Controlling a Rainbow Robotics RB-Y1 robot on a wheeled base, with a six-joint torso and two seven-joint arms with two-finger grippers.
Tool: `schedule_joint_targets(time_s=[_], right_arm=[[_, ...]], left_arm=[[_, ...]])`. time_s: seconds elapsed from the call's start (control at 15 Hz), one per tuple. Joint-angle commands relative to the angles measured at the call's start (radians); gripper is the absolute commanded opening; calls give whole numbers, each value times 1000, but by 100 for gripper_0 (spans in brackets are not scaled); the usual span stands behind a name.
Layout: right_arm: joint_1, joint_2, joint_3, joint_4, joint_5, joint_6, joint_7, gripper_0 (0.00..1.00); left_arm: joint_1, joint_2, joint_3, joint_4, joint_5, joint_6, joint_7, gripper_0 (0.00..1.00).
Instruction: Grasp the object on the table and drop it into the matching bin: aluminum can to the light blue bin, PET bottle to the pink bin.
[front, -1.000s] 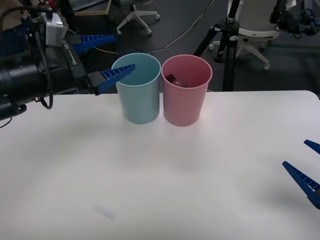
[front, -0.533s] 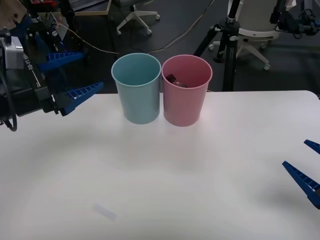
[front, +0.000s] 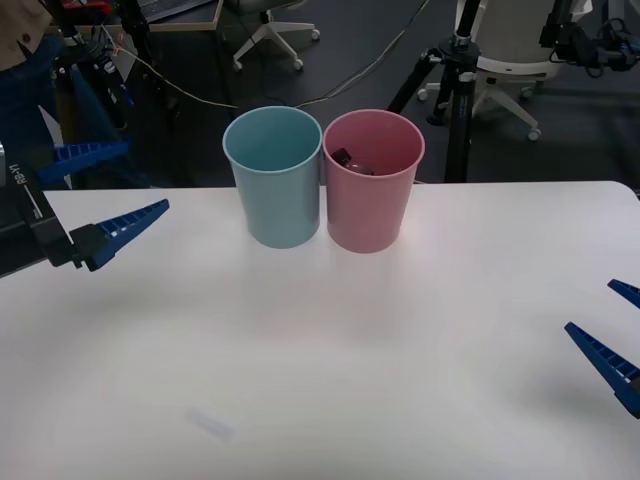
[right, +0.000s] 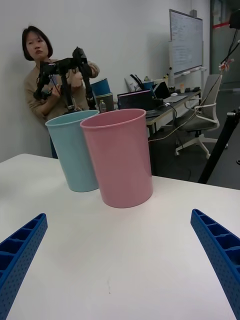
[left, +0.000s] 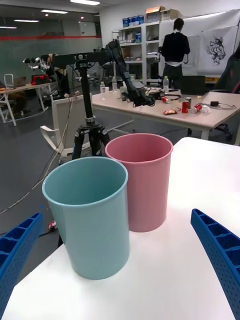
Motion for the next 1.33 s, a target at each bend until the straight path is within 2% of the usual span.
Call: schedule_joint_targets(time_s=[0.07,0.2,0.4,0.6,0.93,1.33], right_arm=[[0,0,0,0,0,0,0,100],[0,0,0,0,0,0,0,100],[0,0,0,0,0,0,0,100],[0,0,0,0,0,0,0,100],[0,0,0,0,0,0,0,100],[0,0,0,0,0,0,0,100]], left_arm=[[56,-149,127,-11,-150,-128,27,100],[97,-237,196,-41,-230,-194,92,100],[164,-349,254,-87,-299,-222,112,100],[215,-416,277,-94,-317,-222,98,100],[318,-431,300,-94,-290,-237,69,100],[398,-431,304,-94,-213,-294,-14,100]])
